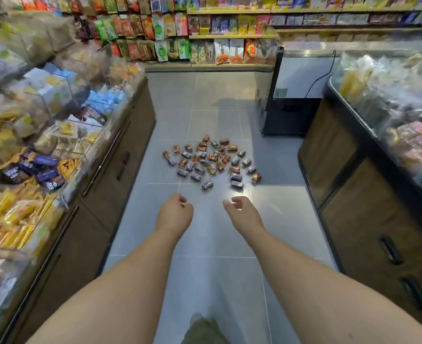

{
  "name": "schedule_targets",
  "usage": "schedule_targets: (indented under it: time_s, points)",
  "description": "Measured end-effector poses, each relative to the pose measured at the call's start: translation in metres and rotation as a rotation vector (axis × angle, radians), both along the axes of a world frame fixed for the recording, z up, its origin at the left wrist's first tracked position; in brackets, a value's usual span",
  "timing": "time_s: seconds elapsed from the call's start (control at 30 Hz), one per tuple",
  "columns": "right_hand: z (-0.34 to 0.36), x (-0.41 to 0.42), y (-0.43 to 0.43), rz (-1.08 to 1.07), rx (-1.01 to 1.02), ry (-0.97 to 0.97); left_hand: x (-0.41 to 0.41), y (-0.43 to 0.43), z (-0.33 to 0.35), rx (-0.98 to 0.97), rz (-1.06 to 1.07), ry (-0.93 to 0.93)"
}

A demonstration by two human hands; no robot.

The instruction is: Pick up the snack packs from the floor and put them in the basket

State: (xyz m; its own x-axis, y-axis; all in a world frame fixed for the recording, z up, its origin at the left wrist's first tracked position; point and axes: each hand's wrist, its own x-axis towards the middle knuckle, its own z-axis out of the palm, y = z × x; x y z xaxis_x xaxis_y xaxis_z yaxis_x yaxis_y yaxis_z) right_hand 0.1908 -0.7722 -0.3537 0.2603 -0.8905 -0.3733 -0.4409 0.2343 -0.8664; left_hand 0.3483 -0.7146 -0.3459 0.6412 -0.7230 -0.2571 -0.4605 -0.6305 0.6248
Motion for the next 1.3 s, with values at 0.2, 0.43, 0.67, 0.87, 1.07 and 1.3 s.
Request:
schedule_targets:
  time_s: [0.2,0.43,0.67,0.87,1.07,1.3]
  points:
    - [-0.009,0.07,-0.103,-0.074,0.064,0.007,0.073,-0.102,0.002,0.051,-0.045,-0.007]
    - [-0.035,0.138,-0.246,-0.067,0.167,0.074,0.136,-0.245,-0.023,0.147,-0.19,-0.03]
    - [-0.054,0.178,-0.394,0.047,0.184,0.243,0.182,-0.382,-0.037,0.312,-0.272,-0.054]
    - [-0.069,0.215,-0.474,0.02,0.266,0.323,0.22,-0.462,-0.043,0.366,-0.327,-0.079]
    - [-0.1,0.269,-0.529,-0.066,0.317,0.361,0.28,-0.53,-0.08,0.451,-0.382,0.028]
    - [-0.134,0.343,-0.566,-0.165,0.373,0.475,0.364,-0.598,-0.122,0.565,-0.597,0.051]
